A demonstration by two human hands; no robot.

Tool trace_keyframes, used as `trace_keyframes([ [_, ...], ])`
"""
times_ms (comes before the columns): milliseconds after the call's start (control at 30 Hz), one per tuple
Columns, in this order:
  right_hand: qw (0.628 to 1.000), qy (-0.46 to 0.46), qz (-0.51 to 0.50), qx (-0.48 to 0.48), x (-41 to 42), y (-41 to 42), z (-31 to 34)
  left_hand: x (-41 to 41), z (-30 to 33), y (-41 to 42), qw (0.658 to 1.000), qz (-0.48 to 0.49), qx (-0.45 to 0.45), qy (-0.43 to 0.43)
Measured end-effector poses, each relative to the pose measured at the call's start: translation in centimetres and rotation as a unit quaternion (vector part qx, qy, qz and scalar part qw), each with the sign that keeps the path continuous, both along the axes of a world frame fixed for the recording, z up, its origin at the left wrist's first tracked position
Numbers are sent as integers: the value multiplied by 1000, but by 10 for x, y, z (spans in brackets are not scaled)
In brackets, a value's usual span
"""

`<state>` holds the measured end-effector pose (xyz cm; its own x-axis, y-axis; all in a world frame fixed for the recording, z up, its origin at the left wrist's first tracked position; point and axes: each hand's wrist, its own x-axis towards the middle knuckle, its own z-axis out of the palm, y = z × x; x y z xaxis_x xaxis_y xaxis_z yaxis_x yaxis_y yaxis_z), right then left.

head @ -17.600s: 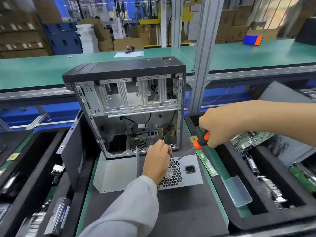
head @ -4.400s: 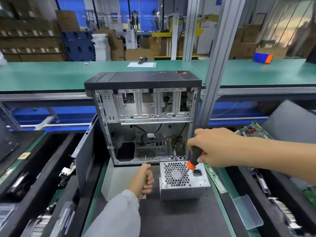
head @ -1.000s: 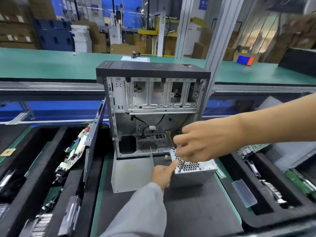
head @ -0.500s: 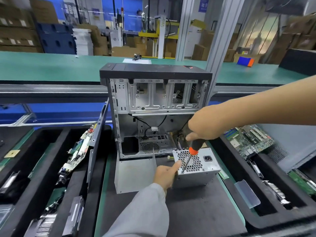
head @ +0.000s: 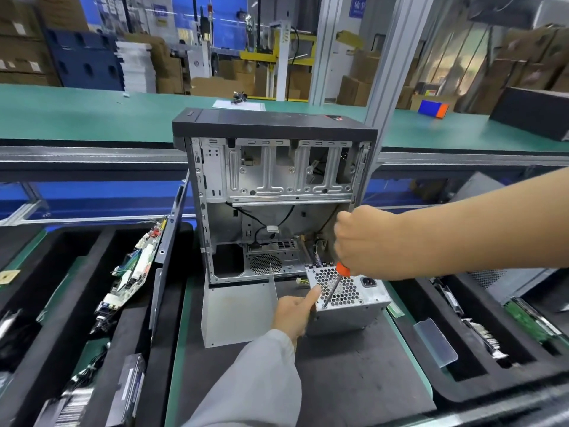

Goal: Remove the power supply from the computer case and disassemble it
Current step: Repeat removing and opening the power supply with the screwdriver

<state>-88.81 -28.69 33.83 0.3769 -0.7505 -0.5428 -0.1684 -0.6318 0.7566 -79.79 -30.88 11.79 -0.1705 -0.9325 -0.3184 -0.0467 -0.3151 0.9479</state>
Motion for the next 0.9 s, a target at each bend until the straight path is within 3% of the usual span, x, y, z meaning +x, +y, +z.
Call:
trace_keyframes([
  [100, 996, 20, -63, 56, -2, 1, 5, -1, 0, 2, 998, 38, -58, -3],
  [233, 994, -37, -90, 45, 0, 5, 3, 7, -3, 6, 981, 79, -178, -5],
  [333, 994, -62, -78, 46, 1, 6, 2, 19, -4, 12, 965, -4, -260, -20],
  [433, 996, -29, -69, 53, -4, 5, 0, 19, -6, 10, 945, -72, -308, -87],
  [567, 990, -15, -127, 65, -11, 2, 2, 16, -7, 3, 930, -66, -332, -141],
  [767, 995, -66, -74, 29, 2, 7, 0, 13, -7, 3, 928, -47, -335, -153],
  [900, 986, 2, -152, 71, 1, 5, 2, 12, -5, 3, 922, -56, -346, -162],
])
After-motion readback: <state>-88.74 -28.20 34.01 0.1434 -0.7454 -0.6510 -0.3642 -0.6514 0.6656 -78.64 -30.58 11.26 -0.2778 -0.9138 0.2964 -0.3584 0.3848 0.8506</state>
